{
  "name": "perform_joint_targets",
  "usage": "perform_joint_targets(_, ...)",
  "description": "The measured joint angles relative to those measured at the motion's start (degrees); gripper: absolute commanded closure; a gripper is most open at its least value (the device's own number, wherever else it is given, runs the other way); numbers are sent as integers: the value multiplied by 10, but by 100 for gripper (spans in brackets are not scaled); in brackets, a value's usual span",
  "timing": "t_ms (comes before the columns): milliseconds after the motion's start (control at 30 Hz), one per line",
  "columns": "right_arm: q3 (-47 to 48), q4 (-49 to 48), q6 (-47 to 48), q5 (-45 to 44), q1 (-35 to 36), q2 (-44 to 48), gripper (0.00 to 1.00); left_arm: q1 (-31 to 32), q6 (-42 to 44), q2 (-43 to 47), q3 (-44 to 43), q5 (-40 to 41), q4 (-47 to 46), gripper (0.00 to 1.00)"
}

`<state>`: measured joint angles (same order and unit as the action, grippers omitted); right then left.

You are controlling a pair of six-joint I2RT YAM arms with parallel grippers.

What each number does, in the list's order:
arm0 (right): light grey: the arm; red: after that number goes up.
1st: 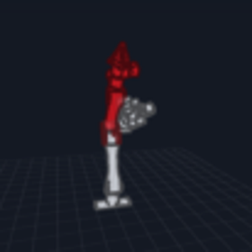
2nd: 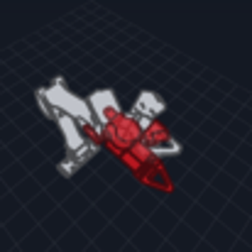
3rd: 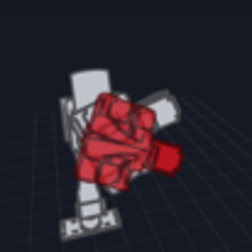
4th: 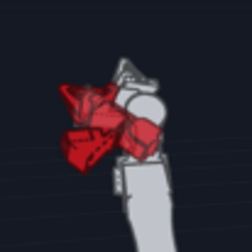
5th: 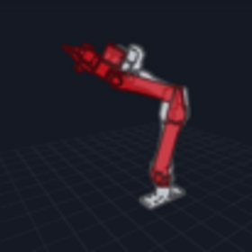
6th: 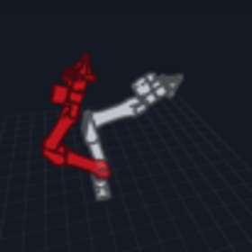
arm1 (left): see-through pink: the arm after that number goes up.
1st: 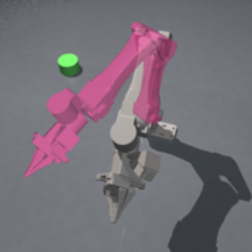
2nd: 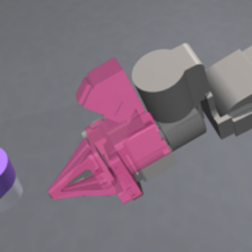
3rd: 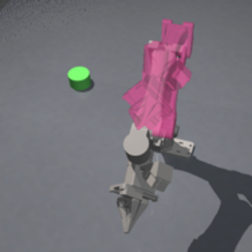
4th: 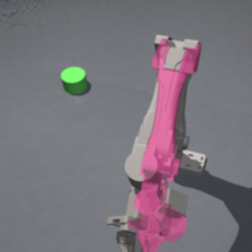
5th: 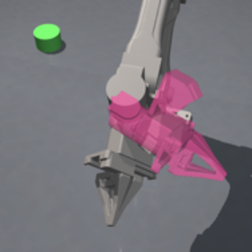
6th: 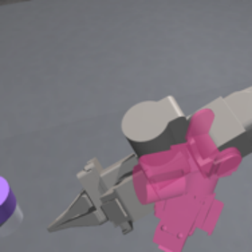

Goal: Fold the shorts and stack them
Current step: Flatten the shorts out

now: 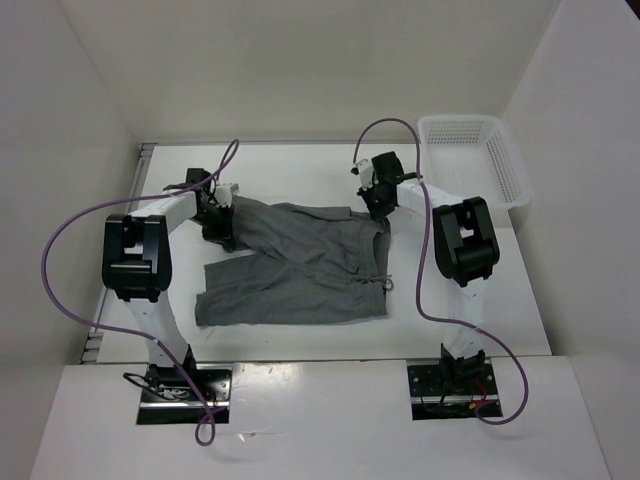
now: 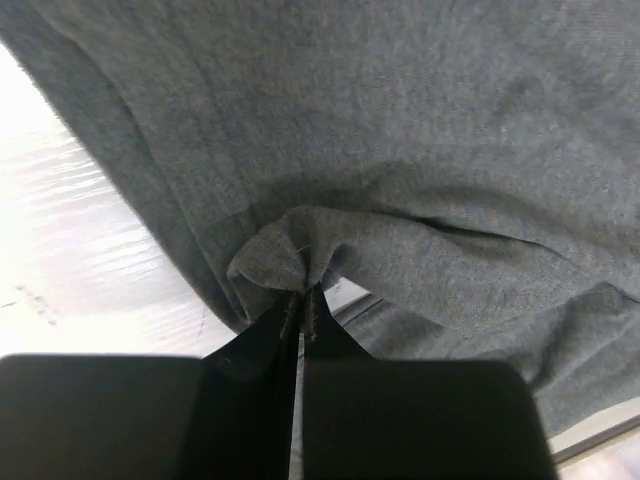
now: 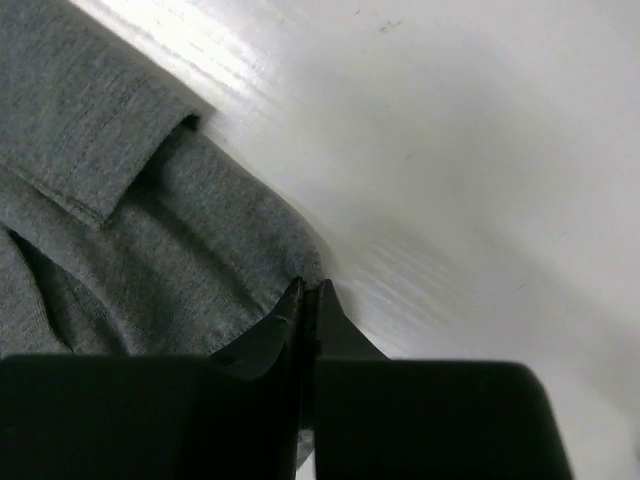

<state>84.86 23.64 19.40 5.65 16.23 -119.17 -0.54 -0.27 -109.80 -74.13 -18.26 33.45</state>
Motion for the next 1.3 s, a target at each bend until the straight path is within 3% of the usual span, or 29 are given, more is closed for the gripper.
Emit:
perform_joint_targets(200, 81, 7, -33, -40, 0, -13, 100, -7, 0, 27, 10, 77, -1, 100)
perform_joint_targets(367, 177, -14, -68, -53, 1, -15, 100, -10, 0, 105, 81, 160, -20, 100)
perform_joint_targets(500, 178, -25, -78, -50, 3, -16, 100, 13, -1, 125, 138, 194, -24, 100)
perform_joint_targets(533, 172, -23, -78, -47, 3, -17, 100, 21, 0, 124, 147, 198, -24, 98)
perform_joint_targets(600, 155, -23, -78, -43, 4, -17, 100, 33, 2, 125, 154, 207, -22, 67)
perform_joint_targets(633, 148, -21, -75, -42, 4, -17, 98, 35, 2, 125, 154, 212, -21, 58)
perform_joint_targets(767, 134, -12, -65, -24, 5, -18, 73, 36, 0, 125, 139, 216, 9, 42)
perform_joint_targets(833, 134, -12, -61, -17, 5, -18, 72, 31, 1, 126, 111, 207, 34, 37)
perform_joint_targets(900, 134, -12, -56, -14, 5, -18, 70, 24, 2, 129, 67, 189, 42, 35)
perform_joint_targets(1067, 134, -11, -46, -13, 5, -18, 51, 0, 1, 104, -92, 144, 12, 34)
perform_joint_targets(1200, 134, -10, -37, -14, 5, -18, 39, -5, 1, 3, -185, 129, -20, 34)
perform_joint_targets(1300, 134, -10, -31, -17, 5, -21, 34, -6, 1, -76, -200, 117, -25, 32)
